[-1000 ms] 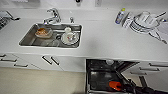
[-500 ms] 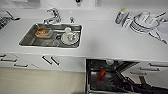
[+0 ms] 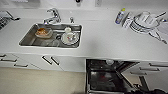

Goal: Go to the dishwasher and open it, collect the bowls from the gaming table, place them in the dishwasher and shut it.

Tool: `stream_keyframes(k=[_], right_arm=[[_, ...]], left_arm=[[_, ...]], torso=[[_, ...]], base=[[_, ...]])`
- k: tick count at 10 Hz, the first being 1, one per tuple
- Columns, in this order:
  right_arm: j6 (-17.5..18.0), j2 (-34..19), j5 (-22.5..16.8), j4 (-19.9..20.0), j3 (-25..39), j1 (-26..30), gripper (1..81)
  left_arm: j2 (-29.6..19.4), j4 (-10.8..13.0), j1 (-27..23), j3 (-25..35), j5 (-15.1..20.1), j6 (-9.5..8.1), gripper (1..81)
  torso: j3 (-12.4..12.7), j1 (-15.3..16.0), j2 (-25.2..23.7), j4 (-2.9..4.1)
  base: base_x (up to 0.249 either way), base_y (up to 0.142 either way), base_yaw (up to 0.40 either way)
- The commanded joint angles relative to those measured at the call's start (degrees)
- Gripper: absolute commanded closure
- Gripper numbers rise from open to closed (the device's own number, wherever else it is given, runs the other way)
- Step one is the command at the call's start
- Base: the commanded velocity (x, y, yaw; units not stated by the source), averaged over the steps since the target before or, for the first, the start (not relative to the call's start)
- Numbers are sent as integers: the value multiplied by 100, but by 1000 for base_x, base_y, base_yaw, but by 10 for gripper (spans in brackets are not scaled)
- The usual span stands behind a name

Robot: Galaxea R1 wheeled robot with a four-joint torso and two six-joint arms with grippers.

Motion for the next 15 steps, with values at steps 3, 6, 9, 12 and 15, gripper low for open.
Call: stream_keyframes(k=[3, 6, 9, 12, 15], right_arm=[[-367, -737, -166, -58, 163, -1729, 10], [-639, -254, 968, -76, -550, -2897, 10], [-710, 169, 2104, -146, -1087, -3610, 10], [-719, 739, 2525, -225, -1551, -4164, 10], [-719, 1347, 2763, -304, -2229, -4463, 10]], left_arm=[[34, -114, 139, -147, 304, -40, 10], [42, -106, 121, -147, 304, -4, 10], [69, -97, 121, -147, 304, 4, 10], [86, -79, 112, -138, 304, 13, 10], [104, -62, 112, -138, 304, 13, 10]], torso=[[0, 0, 0, 0], [2, 369, -573, 0], [2, 535, -850, 0], [4, 911, -1458, 0], [6, 1283, -2055, 0]], base=[[0, 0, 0], [0, 0, 0], [0, 0, 0], [0, 0, 0], [0, 0, 0]])
